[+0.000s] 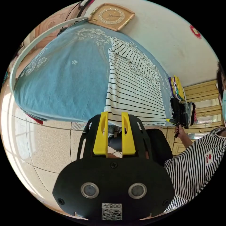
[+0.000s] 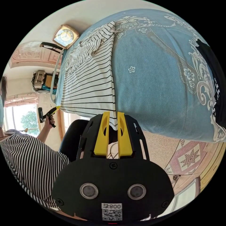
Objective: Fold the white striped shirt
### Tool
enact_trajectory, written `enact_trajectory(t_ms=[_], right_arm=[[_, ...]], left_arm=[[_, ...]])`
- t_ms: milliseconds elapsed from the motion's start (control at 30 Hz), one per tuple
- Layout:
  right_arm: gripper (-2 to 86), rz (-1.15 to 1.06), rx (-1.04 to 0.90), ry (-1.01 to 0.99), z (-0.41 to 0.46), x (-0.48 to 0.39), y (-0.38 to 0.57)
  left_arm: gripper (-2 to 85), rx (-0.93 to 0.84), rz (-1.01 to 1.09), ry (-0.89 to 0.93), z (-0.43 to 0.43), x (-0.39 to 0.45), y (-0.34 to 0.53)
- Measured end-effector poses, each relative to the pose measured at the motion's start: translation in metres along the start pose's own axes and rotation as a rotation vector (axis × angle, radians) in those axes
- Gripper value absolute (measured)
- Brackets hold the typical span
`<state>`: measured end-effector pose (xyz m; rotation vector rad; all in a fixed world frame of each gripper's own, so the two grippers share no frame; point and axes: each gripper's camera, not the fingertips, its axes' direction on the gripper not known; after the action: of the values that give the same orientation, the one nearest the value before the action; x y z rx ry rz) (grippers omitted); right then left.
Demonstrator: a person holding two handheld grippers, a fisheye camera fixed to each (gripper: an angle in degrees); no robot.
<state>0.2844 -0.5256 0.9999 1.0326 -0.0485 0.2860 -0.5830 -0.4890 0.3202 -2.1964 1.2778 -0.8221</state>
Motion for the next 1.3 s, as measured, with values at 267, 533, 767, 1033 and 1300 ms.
enact_trajectory(t_ms=[267, 533, 767, 1033, 1300], right_arm=[[6.0, 0.055, 0.014, -0.059, -0.002, 0.018, 0.017], [7.0, 0.029, 0.053, -0.140, -0.004, 0.029, 0.050], [8.2, 0.008, 0.073, -0.078, -0.021, 0.017, 0.069], [8.4, 0.029, 0.047, -0.075, -0.006, 0.018, 0.064], [8.7, 0.115, -0.050, -0.054, 0.019, 0.015, 0.044]], left_arm=[[9.6, -0.047, -0.096, 0.041, -0.028, -0.058, 0.030], [10.6, 0.015, -0.104, 0.199, -0.038, -0.096, 0.037], [11.1, 0.030, -0.036, 0.227, -0.057, -0.107, 0.027], [10.4, -0.017, -0.021, 0.242, -0.056, -0.117, -0.001], [8.7, -0.088, -0.112, 0.273, -0.061, -0.133, -0.023]])
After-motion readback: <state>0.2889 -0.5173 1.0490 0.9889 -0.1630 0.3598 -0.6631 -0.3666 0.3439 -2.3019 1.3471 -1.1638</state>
